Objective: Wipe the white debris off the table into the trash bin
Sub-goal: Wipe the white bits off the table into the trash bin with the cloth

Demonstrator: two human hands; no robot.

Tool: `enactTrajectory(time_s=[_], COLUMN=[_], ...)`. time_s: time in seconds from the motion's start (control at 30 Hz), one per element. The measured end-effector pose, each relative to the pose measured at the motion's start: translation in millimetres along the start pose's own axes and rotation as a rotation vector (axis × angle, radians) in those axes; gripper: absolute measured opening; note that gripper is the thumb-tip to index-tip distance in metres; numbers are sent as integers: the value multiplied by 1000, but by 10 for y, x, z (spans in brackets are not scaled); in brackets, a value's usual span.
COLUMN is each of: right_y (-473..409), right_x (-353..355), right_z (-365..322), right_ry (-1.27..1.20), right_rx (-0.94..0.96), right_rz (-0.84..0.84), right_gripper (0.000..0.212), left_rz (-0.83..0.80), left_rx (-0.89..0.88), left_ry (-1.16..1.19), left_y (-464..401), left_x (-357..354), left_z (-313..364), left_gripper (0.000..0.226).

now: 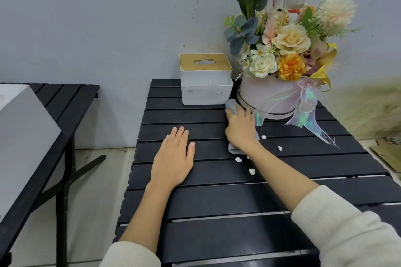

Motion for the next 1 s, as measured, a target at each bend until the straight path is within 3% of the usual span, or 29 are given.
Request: enactTrajectory(time_s=[0.13, 0.27, 0.4, 0.5, 0.6, 0.77, 0.9, 1.0], right_y=[134, 232, 113, 96, 318, 471, 658, 735], right_x=[122, 344, 716, 436, -119, -137, 106, 437], right_z=[271, 424, 103, -299, -465, -15, 500, 638], right_ry=[16, -121, -299, -333, -176, -165, -160, -319], right_rx=[-29, -113, -9, 36, 75, 75, -36, -84], right_rz=[-60, -115, 80, -6, -116, -62, -62, 6], right_gripper=[50, 21, 19, 14, 42, 67, 68, 58], left_rz=[-24, -35, -42, -43, -41, -66, -120, -157], left_rx=[-8, 3, 8, 16, 23, 33, 57, 148], left_ry=[-34, -43, -49, -45, -43, -43, -79, -22], left_y=[-6, -13, -13, -13, -17, -29, -19, -31], left_x=[-19, -41, -58, -56, -60, -64, -57, -7], left_z=[-1, -10, -9, -17, -26, -50, -15, 39], left_gripper=[55, 55, 54, 52, 52, 52, 52, 50])
Point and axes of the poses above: each hand's wrist, its own y-axis away from the middle knuckle, its own x-axis out of the back of the hand, z = x × y, the point moved 8 cm from there along -y, towards the middle knuckle, and after that the axes turned 5 degrees about z, right-handed, at the moved point
